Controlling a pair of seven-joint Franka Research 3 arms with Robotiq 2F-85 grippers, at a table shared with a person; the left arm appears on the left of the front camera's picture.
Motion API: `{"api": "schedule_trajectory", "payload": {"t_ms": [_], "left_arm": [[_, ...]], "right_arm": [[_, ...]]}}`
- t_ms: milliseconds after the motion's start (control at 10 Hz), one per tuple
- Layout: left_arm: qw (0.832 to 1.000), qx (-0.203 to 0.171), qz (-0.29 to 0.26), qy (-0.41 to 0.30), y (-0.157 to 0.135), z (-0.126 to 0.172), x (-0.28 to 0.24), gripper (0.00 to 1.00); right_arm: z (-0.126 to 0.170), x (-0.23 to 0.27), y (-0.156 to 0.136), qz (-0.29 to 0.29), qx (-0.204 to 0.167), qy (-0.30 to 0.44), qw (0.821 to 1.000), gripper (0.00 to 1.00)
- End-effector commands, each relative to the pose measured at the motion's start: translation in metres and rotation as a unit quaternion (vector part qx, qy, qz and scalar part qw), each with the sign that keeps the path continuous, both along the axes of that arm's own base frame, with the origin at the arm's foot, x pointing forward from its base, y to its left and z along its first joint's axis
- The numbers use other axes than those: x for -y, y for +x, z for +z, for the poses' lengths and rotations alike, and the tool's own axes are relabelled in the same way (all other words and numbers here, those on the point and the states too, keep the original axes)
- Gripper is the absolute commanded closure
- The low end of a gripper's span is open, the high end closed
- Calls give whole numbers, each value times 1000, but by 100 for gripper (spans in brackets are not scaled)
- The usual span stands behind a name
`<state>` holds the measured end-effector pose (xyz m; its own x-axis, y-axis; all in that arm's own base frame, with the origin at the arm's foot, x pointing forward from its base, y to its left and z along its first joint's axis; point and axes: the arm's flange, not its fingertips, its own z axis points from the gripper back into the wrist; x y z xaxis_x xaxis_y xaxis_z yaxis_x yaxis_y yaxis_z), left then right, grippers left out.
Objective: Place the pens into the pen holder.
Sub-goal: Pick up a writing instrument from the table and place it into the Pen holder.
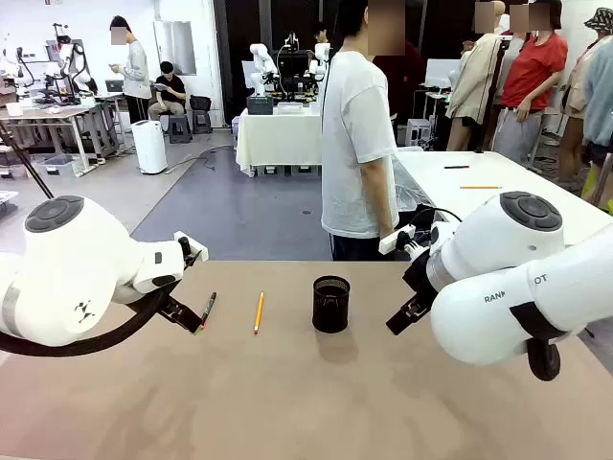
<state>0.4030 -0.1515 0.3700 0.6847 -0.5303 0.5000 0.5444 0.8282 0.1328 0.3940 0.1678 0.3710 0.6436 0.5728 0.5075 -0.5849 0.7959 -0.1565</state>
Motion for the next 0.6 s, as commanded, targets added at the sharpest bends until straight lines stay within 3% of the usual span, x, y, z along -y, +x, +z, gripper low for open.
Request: {"api": "schedule_trajectory", "payload": {"t_ms": [0, 500], "left_arm": [[1000, 0, 0, 0, 0, 0, 0, 0], [1000, 0, 0, 0, 0, 0, 0, 0]], "right_arm": [[0, 0, 0, 0, 0, 0, 1000, 0], [0, 0, 0, 0, 0, 0, 1000, 0]]}}
